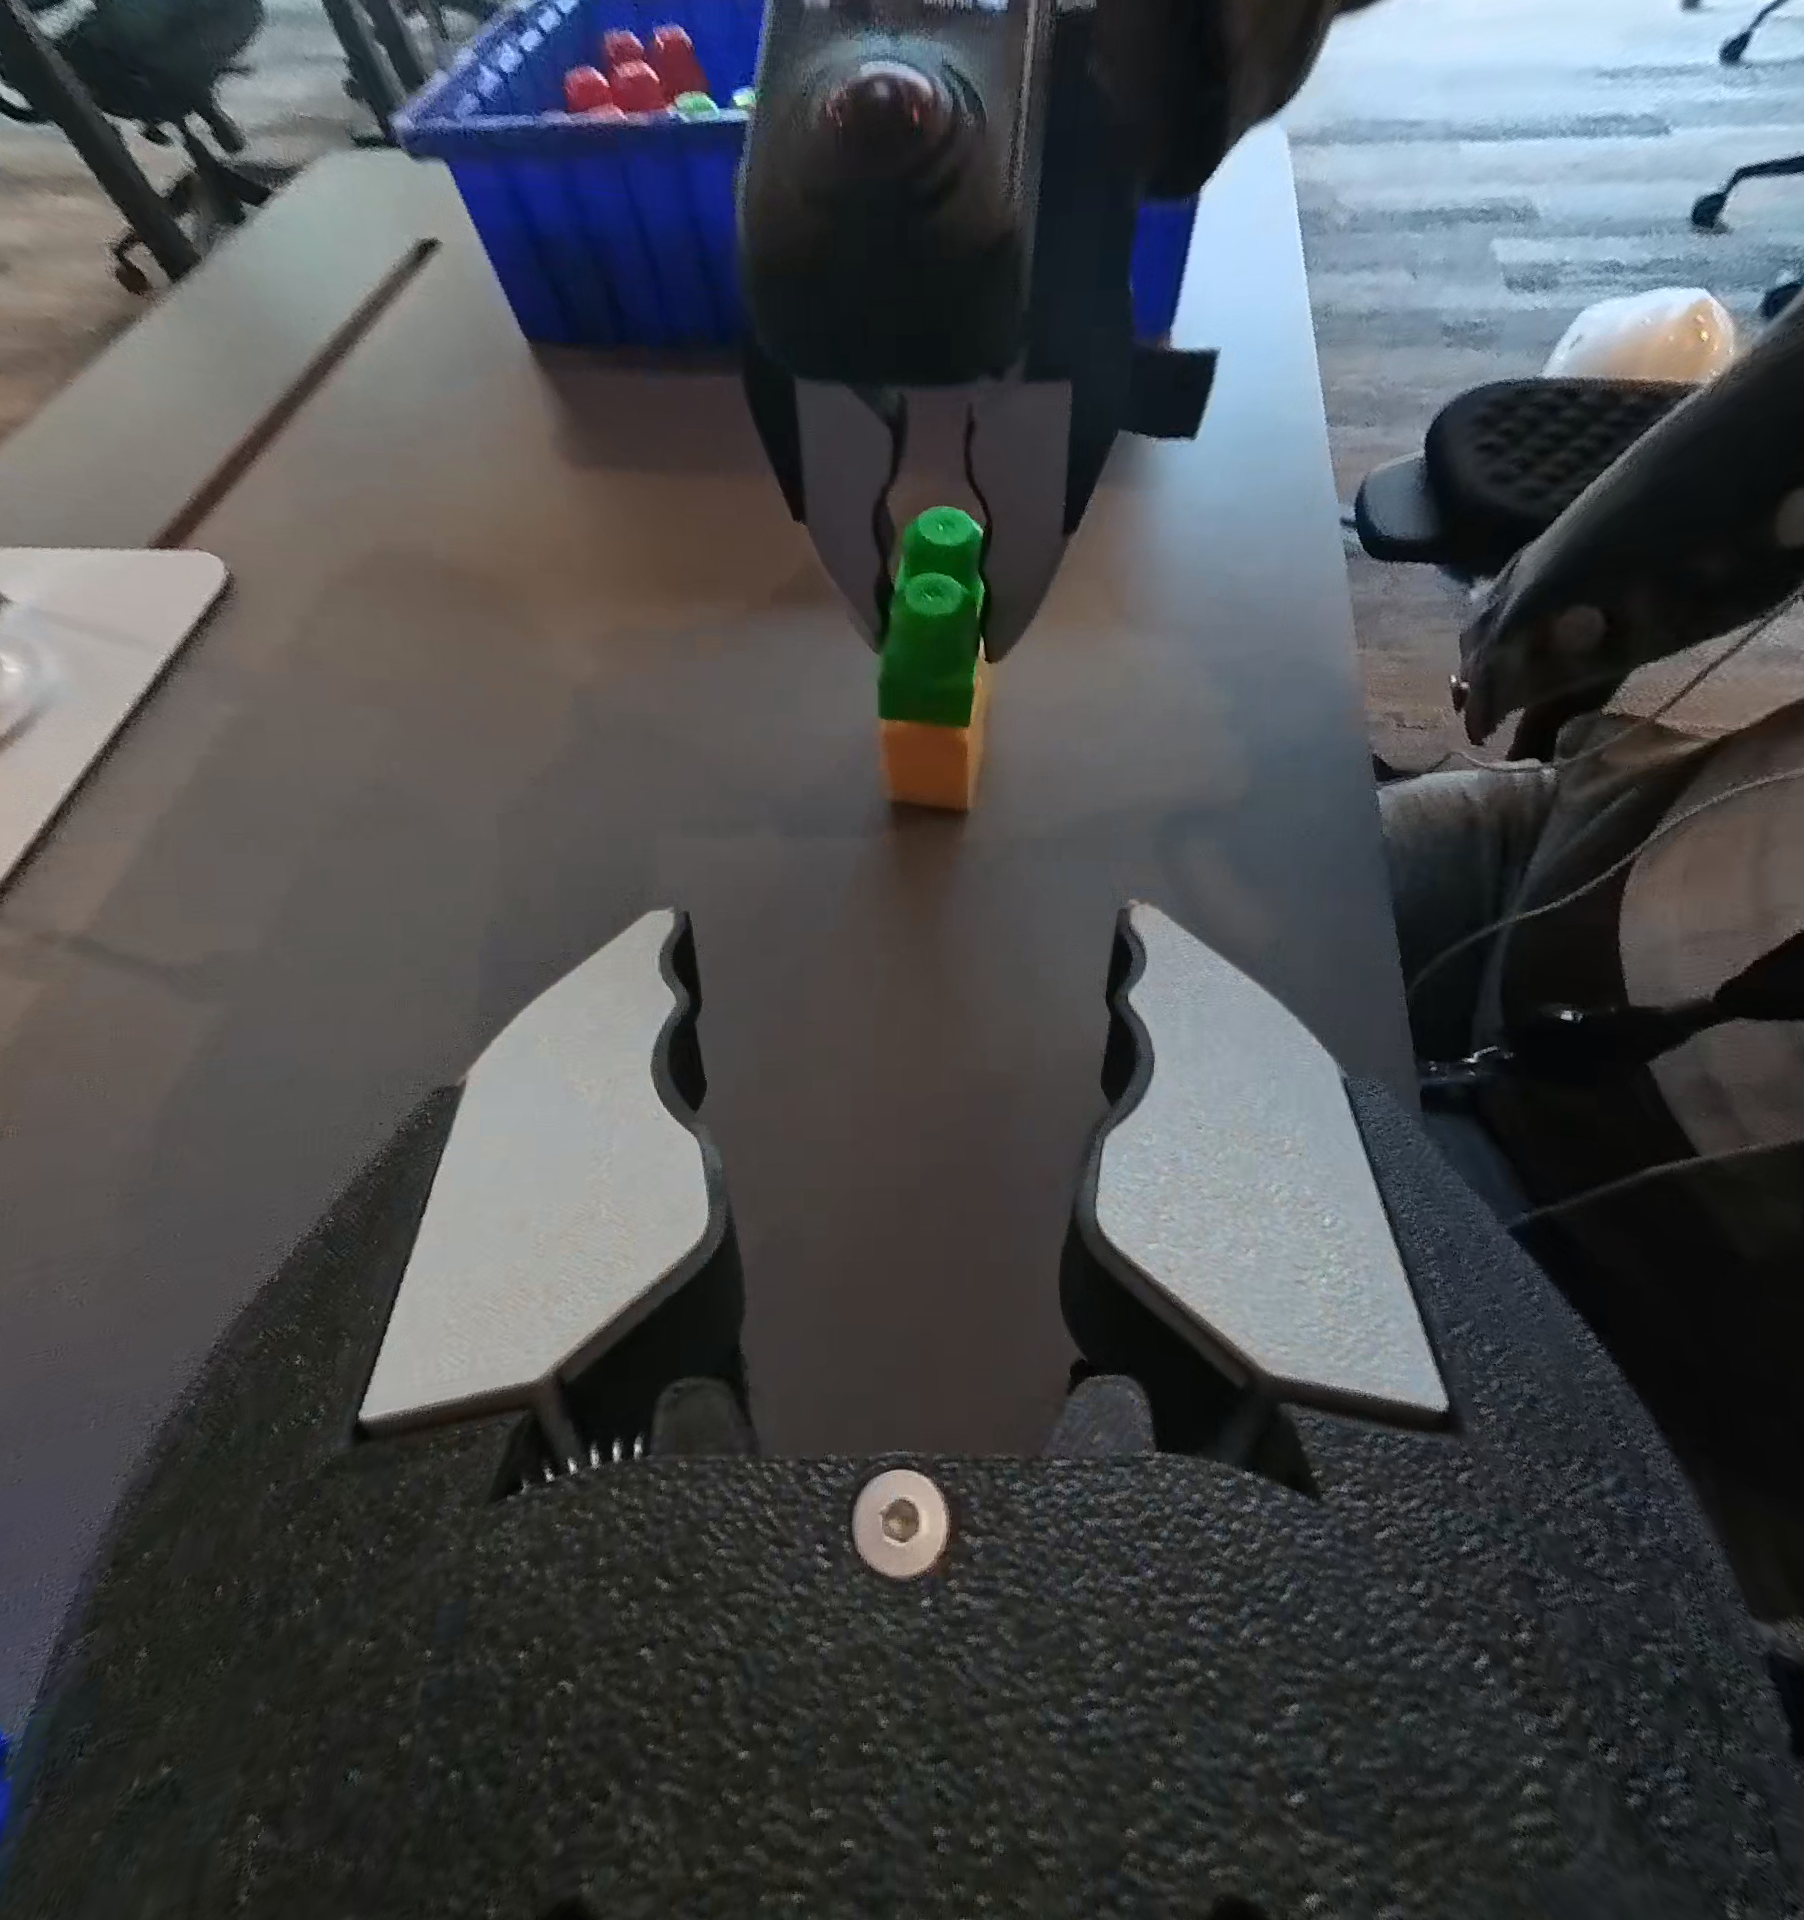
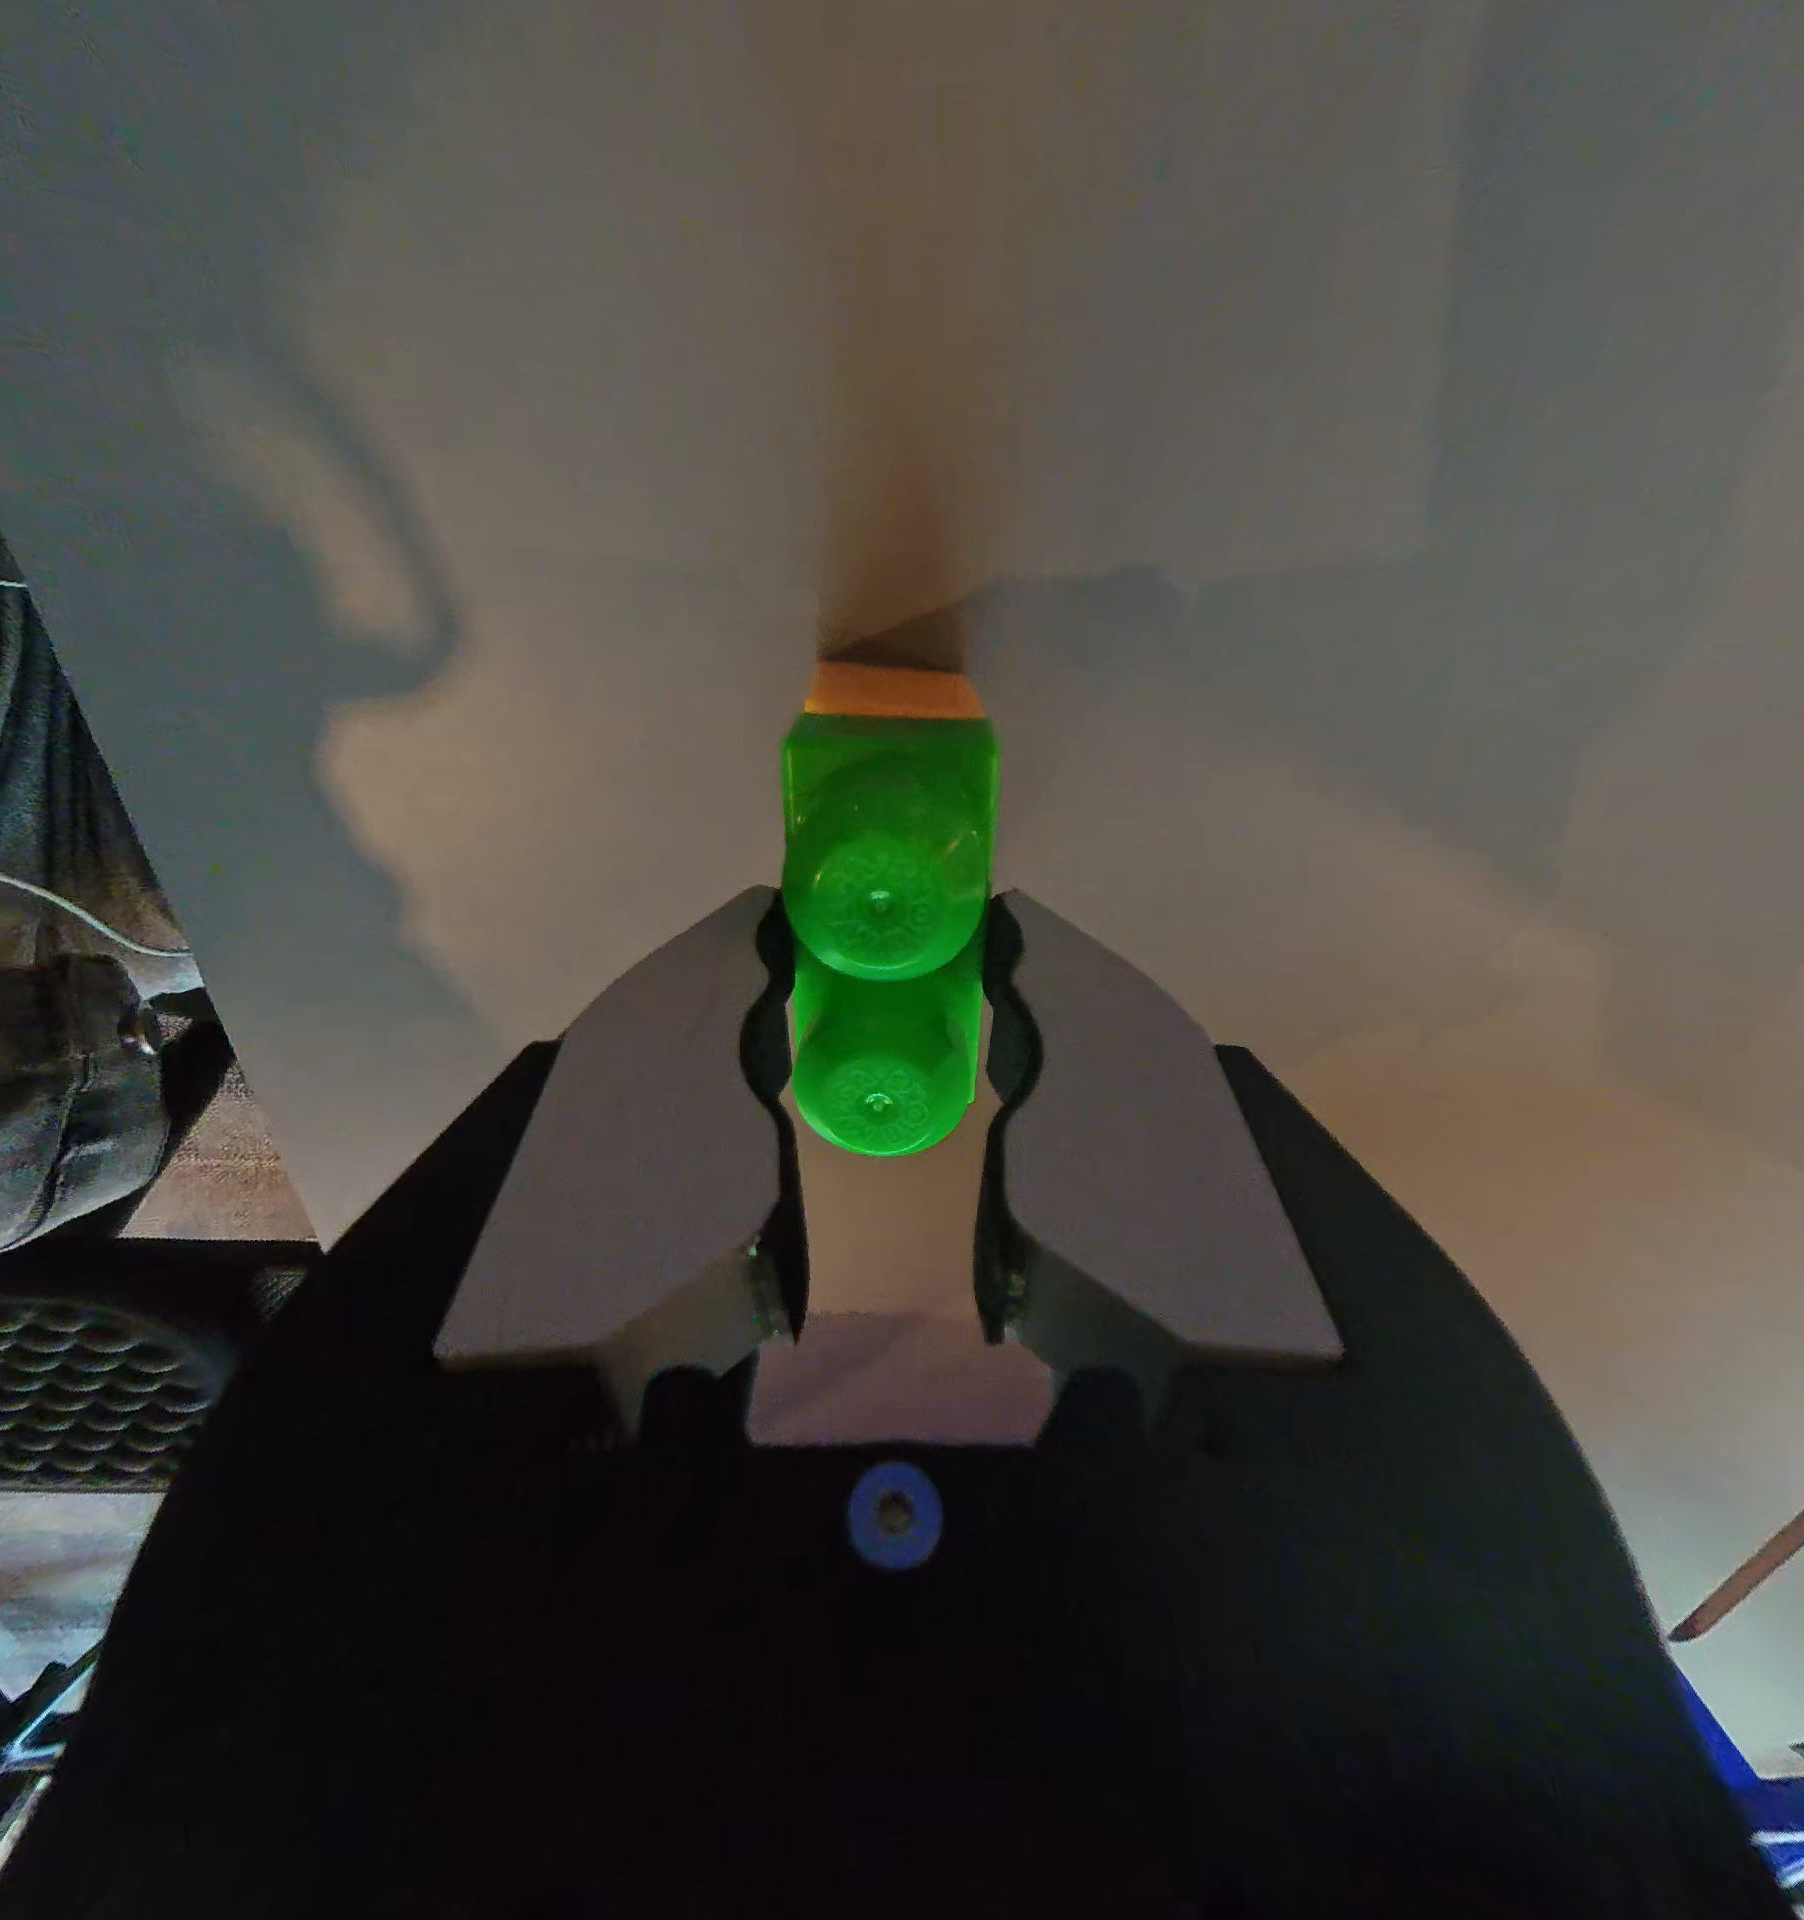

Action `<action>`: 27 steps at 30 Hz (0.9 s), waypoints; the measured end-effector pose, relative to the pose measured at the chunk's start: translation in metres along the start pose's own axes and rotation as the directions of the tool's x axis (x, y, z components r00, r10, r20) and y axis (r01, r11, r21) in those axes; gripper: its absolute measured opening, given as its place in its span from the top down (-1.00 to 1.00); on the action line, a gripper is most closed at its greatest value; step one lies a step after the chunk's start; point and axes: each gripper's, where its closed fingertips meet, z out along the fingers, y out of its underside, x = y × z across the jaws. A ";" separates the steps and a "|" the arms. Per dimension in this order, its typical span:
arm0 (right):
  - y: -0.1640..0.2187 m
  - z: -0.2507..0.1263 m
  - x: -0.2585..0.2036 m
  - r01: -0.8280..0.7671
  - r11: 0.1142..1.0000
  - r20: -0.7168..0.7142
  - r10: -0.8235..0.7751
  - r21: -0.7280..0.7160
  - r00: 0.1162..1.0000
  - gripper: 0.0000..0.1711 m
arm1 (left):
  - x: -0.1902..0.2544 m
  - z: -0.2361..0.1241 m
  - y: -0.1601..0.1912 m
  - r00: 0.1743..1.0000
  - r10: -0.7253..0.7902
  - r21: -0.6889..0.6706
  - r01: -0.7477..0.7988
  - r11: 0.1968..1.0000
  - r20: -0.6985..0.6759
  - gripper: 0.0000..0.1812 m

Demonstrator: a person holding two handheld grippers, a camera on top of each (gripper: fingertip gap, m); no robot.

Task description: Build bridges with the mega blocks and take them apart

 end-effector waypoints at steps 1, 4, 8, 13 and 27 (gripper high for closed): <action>0.000 0.000 0.000 -0.001 1.000 -0.001 0.001 -0.009 1.000 0.60 | 0.001 0.003 0.003 1.000 -0.001 -0.011 0.001 1.000 -0.011 0.17; 0.001 0.002 0.000 0.000 0.999 0.004 0.000 -0.048 1.000 0.60 | 0.004 0.010 0.011 0.999 -0.004 -0.042 0.002 0.999 -0.043 0.18; 0.002 0.004 0.000 -0.002 0.996 0.028 0.004 -0.087 1.000 0.60 | 0.005 0.016 0.016 0.998 -0.012 -0.057 0.008 0.998 -0.063 0.18; 0.003 0.006 -0.001 -0.002 0.992 0.042 0.007 -0.126 0.999 0.60 | 0.005 0.020 0.019 0.996 -0.023 -0.065 0.018 0.998 -0.082 0.18; 0.005 0.009 -0.002 0.003 0.990 0.085 0.009 -0.144 0.996 0.59 | 0.008 0.038 0.028 0.988 -0.060 -0.075 0.049 0.996 -0.144 0.19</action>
